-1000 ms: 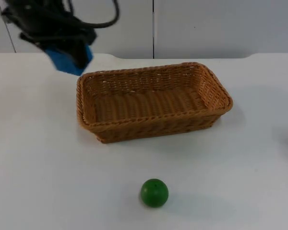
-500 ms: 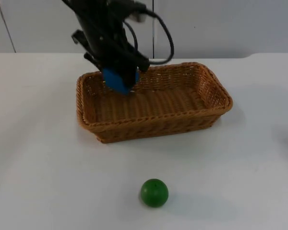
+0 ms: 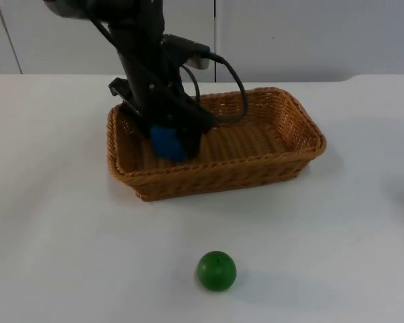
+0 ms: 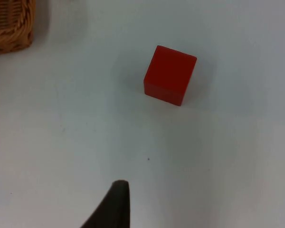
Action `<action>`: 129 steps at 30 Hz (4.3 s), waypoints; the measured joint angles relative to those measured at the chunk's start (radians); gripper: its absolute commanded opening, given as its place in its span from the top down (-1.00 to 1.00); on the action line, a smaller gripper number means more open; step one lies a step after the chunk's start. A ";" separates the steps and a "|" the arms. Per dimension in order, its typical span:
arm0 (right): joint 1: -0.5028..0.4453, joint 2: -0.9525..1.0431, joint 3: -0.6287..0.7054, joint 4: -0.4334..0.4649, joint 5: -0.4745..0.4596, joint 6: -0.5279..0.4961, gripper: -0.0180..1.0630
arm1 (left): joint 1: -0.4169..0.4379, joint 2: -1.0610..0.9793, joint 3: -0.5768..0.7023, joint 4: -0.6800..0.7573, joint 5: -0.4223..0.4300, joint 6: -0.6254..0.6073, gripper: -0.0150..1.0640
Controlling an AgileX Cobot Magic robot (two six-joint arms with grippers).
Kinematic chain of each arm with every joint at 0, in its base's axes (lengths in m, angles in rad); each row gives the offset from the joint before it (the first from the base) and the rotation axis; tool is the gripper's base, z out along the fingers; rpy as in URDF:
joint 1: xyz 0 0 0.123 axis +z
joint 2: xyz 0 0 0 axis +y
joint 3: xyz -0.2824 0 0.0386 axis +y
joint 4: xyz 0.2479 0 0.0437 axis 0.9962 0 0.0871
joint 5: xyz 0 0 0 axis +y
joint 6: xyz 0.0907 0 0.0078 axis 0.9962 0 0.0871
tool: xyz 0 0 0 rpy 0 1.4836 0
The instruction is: Place all geometric objects except the red cube into the basket.
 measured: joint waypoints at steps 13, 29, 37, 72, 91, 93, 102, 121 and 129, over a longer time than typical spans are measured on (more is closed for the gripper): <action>0.000 0.000 0.000 0.000 -0.002 -0.004 -0.98 | 0.000 -0.214 -0.002 -0.085 0.173 -0.005 -0.98; 0.000 0.000 0.000 0.000 -0.002 -0.004 -0.98 | 0.178 -0.655 0.419 -0.103 0.170 -0.005 -0.98; 0.000 0.000 0.000 0.000 -0.002 -0.004 -0.98 | 0.399 -0.992 0.832 -0.123 0.054 -0.006 -0.98; 0.392 0.044 0.000 0.097 0.058 -0.086 -0.98 | 0.407 -1.658 1.253 -0.128 -0.041 -0.055 -0.98; 0.873 0.868 -0.344 -0.120 -0.205 0.133 -0.98 | 0.407 -1.658 1.253 -0.119 -0.041 -0.055 -0.98; 0.873 0.916 -0.383 -0.122 -0.211 0.131 -0.98 | 0.407 -1.658 1.253 -0.119 -0.041 -0.055 -0.98; 0.873 1.163 -0.537 -0.148 -0.273 0.127 -0.92 | 0.407 -1.658 1.253 -0.119 -0.045 -0.057 -0.98; 0.873 1.024 -0.536 -0.150 -0.183 0.123 0.97 | 0.407 -1.658 1.253 -0.114 -0.048 -0.057 -0.98; 0.847 0.743 -0.538 -0.150 -0.047 0.116 0.97 | 0.407 -1.658 1.253 -0.111 -0.048 -0.057 -0.98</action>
